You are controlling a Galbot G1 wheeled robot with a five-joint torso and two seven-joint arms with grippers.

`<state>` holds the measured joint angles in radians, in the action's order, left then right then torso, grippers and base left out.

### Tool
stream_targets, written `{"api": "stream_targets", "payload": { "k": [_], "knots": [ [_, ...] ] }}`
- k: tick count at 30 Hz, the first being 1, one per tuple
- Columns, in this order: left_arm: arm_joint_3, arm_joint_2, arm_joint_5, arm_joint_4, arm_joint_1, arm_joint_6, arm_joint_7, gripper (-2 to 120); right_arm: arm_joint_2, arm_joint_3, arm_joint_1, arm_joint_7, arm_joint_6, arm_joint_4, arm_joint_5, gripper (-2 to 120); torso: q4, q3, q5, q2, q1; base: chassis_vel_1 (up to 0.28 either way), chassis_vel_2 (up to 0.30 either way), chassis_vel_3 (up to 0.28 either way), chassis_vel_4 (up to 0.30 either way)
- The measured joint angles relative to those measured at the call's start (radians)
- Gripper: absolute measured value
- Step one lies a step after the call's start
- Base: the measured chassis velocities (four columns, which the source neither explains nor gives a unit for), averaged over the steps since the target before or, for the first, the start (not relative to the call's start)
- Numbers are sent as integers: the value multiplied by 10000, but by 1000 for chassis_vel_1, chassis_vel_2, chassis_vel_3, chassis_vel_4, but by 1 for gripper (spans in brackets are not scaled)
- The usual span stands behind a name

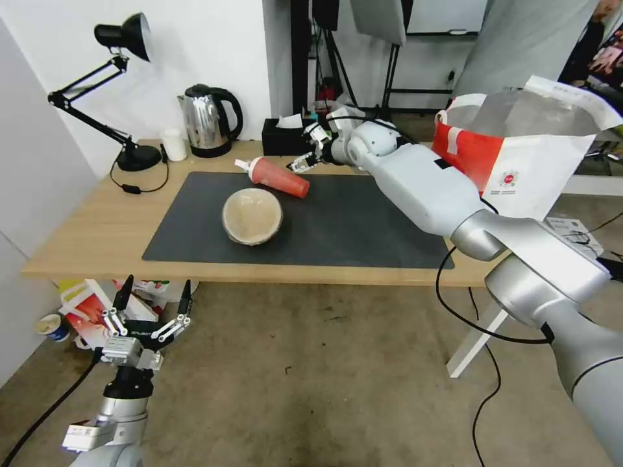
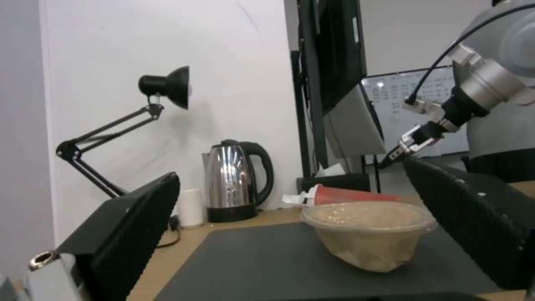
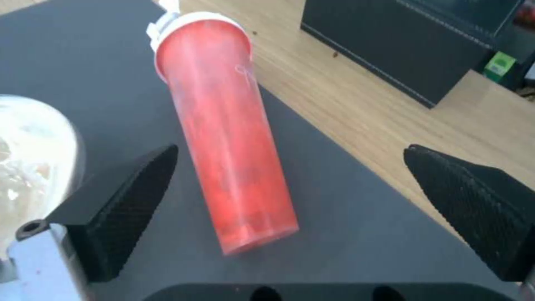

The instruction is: Pick up the trash from the table and place it into the takeout bag.

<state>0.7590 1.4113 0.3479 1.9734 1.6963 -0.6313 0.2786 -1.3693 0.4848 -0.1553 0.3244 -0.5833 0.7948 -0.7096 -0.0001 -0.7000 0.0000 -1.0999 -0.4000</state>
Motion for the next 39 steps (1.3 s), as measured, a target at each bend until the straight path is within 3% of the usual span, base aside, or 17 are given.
{"api": "stream_targets", "payload": {
  "k": [23,39],
  "knots": [
    [0,0,0,0,1,0,0,100,-860,-343,65,460,112,-845,655,100,3,1,0,0,0,0,0,0,0],
    [0,0,0,0,0,0,0,100,-826,-377,387,547,462,-957,1115,100,1,0,1,0,1,0,0,0,0]
  ]
}}
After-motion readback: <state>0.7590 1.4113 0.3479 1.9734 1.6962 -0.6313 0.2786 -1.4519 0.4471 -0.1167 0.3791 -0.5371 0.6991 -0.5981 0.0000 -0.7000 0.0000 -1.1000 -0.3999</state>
